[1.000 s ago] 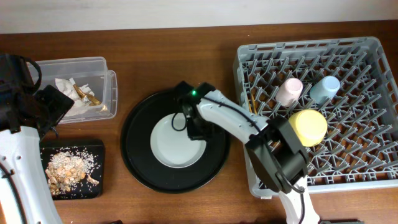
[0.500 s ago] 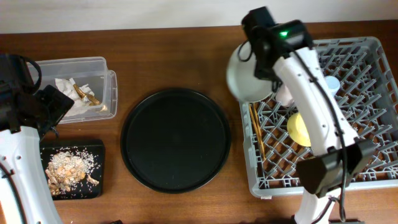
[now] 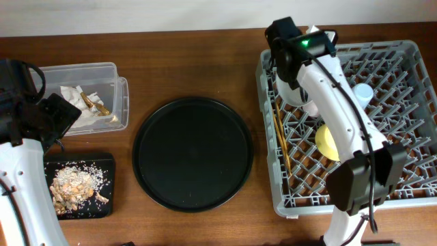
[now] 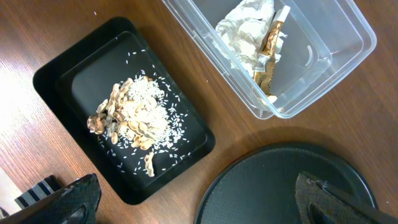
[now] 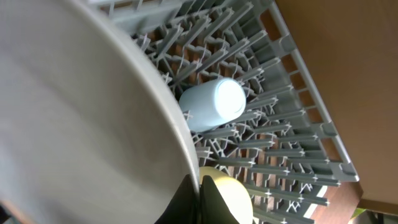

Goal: Sort waste into correct bins and load items into the dishwasher rack
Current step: 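Carry the plate with the right gripper and stand it upright in the rack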

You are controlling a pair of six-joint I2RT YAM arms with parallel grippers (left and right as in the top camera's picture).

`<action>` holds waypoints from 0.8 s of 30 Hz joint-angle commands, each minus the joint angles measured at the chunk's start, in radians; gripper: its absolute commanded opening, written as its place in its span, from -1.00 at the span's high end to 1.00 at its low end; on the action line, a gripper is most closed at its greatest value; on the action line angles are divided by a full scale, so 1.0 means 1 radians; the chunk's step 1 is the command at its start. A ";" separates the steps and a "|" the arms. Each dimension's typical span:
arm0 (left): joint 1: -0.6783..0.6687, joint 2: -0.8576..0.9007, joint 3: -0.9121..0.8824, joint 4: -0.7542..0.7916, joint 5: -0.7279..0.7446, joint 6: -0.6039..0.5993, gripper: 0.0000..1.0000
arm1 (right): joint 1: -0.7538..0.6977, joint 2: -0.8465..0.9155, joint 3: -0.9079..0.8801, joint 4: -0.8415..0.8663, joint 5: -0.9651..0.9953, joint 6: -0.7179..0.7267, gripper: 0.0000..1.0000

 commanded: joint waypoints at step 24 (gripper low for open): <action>0.006 -0.005 0.007 -0.001 0.000 0.011 -0.99 | 0.005 -0.129 0.337 -0.152 -0.212 0.018 0.38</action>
